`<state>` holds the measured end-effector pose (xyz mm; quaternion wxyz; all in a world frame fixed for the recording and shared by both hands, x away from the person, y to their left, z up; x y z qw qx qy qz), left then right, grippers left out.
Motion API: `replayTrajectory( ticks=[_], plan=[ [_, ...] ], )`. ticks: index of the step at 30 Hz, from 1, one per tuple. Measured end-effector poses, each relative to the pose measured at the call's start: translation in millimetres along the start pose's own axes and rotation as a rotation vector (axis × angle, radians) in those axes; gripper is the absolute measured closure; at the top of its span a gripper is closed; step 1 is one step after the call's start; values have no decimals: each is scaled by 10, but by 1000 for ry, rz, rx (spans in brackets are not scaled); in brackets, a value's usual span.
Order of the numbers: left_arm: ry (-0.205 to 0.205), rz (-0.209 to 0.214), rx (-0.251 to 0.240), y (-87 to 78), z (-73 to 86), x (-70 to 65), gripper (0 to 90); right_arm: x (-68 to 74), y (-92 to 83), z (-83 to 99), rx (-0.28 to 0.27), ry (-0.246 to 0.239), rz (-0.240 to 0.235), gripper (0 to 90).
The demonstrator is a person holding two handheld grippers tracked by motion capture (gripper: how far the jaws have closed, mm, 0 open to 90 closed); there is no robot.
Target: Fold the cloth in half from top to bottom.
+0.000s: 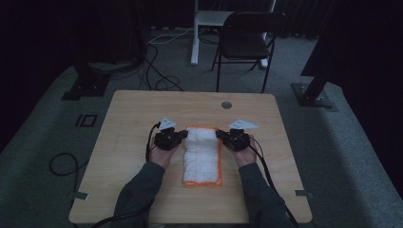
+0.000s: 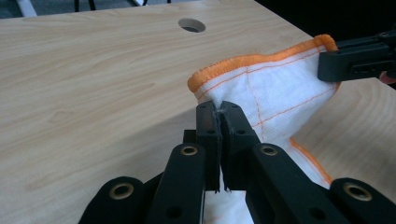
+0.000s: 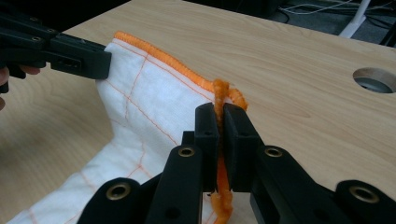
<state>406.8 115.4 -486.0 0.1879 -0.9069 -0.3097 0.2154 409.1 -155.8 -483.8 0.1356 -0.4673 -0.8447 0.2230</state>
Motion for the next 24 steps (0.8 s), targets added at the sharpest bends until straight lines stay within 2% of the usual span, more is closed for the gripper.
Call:
replayTrajectory(
  ticks=[21,24],
  plan=[
    [17,35,-4,-187,134,-226,880,112,-239,149,-7,-3,-41,854],
    [7,46,-8,-202,167,-253,880,124,-264,201,-7,1,-45,853]
  ],
)
Point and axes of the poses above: each handheld gripper's, and its own axes: y roughly forward along the jaws, z roughly out of its underside, x roughly to its left, the point moved 1 cm from there along y, roughly forward along the jaws, and after that the axes turned 10 degrees about z, right-handed, at the moved point
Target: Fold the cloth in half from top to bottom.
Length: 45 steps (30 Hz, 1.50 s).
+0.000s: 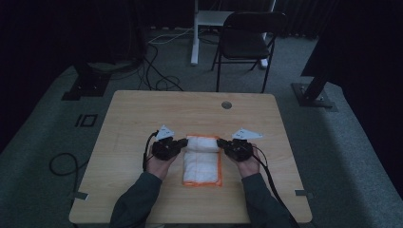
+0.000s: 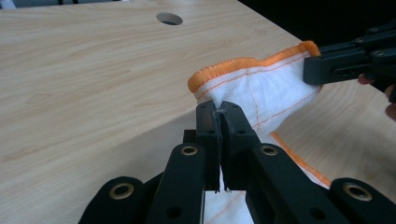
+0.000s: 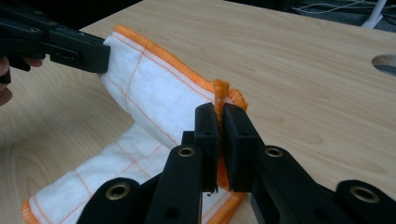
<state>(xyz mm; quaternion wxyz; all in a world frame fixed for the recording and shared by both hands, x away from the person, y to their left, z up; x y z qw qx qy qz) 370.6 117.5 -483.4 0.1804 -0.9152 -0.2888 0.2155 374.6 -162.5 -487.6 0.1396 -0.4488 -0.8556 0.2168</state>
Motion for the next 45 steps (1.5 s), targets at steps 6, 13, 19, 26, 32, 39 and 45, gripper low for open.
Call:
replayTrajectory(
  ticks=[6,13,19,26,32,39,45],
  plan=[
    [1,1,3,-24,71,-34,880,27,-32,92,2,21,-19,853],
    [-3,3,4,-51,134,-61,880,67,-55,122,7,11,-25,853],
    [-4,8,13,-66,187,-87,880,97,-85,168,13,10,-33,853],
    [0,14,18,-96,239,-132,880,139,-124,230,21,6,-41,853],
    [1,20,30,-109,300,-173,880,166,-143,283,34,-4,-45,853],
    [-13,26,38,-98,385,-194,880,184,-142,368,55,-6,-52,853],
    [-23,28,48,-93,450,-200,880,206,-145,418,73,-9,-60,853]
  ],
)
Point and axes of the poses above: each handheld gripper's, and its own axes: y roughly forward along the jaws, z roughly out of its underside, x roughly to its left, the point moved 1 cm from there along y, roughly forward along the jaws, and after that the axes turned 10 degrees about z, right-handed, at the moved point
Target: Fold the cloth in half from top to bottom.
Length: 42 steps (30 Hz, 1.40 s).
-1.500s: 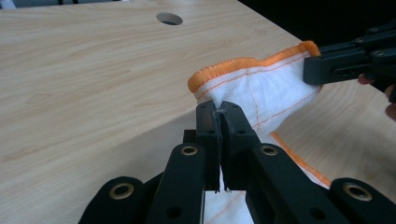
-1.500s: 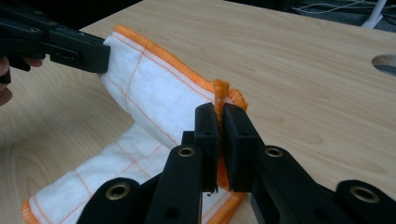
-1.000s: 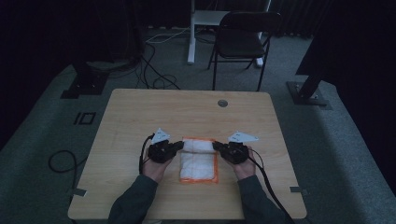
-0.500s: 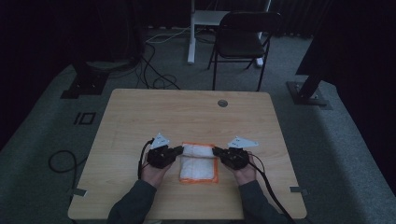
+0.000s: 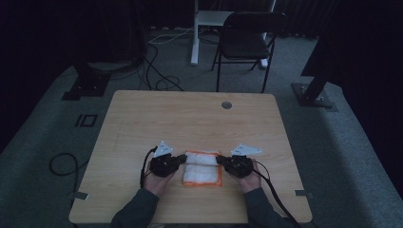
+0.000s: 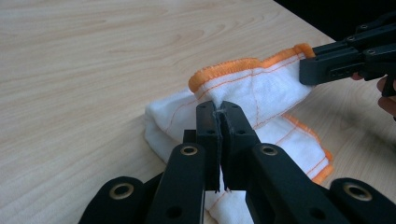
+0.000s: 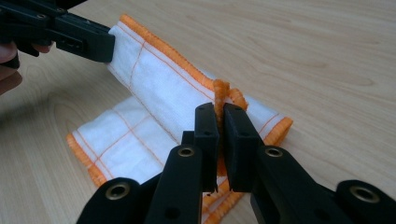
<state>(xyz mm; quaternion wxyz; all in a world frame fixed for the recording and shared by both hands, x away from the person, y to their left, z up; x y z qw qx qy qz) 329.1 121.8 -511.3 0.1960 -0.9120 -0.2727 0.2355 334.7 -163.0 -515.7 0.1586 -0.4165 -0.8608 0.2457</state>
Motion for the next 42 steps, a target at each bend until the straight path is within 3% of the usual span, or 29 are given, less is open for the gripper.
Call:
replayTrajectory(
  ticks=[21,28,32,36,42],
  plan=[
    [-53,10,37,10,286,-17,868,54,-5,181,51,8,-37,821],
    [-70,2,6,-84,281,17,803,-38,-101,151,3,49,-36,671],
    [-75,-9,-15,-132,248,46,791,-101,-140,110,-30,74,-34,661],
    [-81,-18,-33,-151,182,94,780,-146,-119,84,-29,90,-16,666],
    [-67,-8,-25,-129,187,62,764,-148,-76,81,-12,90,-6,668]
  ],
)
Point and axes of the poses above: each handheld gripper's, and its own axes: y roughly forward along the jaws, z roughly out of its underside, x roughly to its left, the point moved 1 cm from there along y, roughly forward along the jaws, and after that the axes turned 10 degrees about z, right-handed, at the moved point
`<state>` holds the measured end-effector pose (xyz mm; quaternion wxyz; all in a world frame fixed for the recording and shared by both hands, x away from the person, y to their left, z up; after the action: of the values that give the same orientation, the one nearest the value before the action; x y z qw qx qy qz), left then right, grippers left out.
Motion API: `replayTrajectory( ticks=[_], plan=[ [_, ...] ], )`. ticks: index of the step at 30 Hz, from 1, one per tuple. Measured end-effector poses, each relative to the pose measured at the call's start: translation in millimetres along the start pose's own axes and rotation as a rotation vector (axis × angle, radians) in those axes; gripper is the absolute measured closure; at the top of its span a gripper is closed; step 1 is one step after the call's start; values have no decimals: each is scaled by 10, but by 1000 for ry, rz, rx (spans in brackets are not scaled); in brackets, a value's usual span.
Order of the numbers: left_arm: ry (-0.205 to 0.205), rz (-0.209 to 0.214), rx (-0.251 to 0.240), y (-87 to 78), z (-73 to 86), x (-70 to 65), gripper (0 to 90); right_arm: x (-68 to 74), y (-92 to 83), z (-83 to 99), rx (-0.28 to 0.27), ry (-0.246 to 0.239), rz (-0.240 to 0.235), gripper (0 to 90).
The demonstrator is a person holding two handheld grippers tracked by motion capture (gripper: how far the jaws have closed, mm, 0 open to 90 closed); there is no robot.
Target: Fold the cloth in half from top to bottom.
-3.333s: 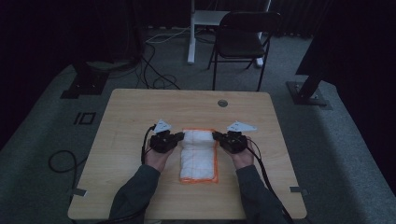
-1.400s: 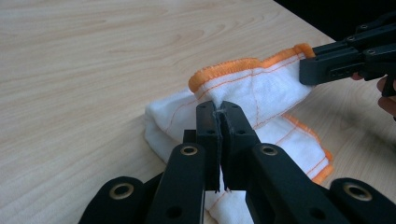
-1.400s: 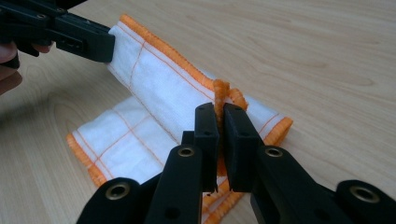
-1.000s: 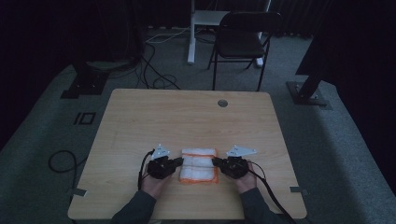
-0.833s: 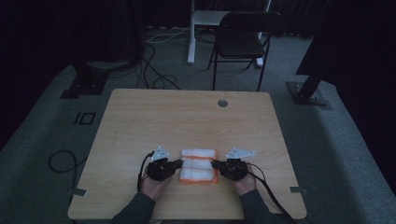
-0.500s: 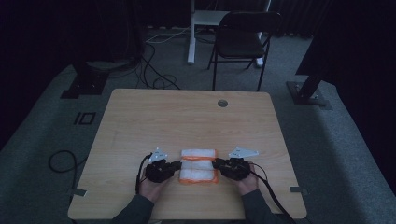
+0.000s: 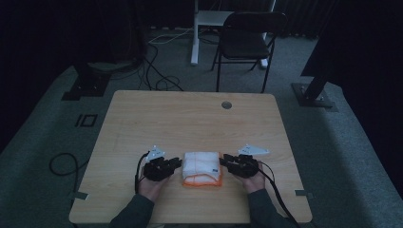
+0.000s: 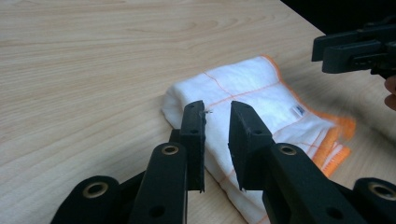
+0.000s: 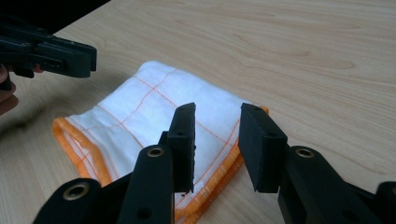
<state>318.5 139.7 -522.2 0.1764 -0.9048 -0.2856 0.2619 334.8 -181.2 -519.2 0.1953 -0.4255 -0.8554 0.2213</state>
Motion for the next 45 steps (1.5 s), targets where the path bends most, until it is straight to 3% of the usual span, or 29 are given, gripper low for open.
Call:
replayTrajectory(
  ticks=[8,16,19,25,30,35,45],
  plan=[
    [9,10,22,46,64,-51,739,35,-19,44,12,-10,-3,655],
    [48,53,68,113,170,-234,717,122,34,165,66,-30,-28,601],
    [57,38,113,148,238,-249,719,141,52,188,92,-53,-18,585],
    [54,8,135,145,287,-196,730,125,67,221,134,-83,20,555],
    [38,-10,122,110,299,-139,727,78,52,229,137,-84,47,544],
    [30,-22,95,59,277,-94,718,-35,9,219,110,-40,70,537],
    [13,-89,43,-81,255,99,701,-277,-23,237,80,25,139,538]
  ],
)
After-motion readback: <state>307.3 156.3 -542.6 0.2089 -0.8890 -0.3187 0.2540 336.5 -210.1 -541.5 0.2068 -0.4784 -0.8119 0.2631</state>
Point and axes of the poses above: each handheld gripper's, and its own axes: y roughly forward along the jaws, z roughly out of its underside, x roughly to its left, the point moved 1 cm from there along y, roughly forward along the jaws, and after that the axes turned 10 degrees about z, right-handed, at the moved point
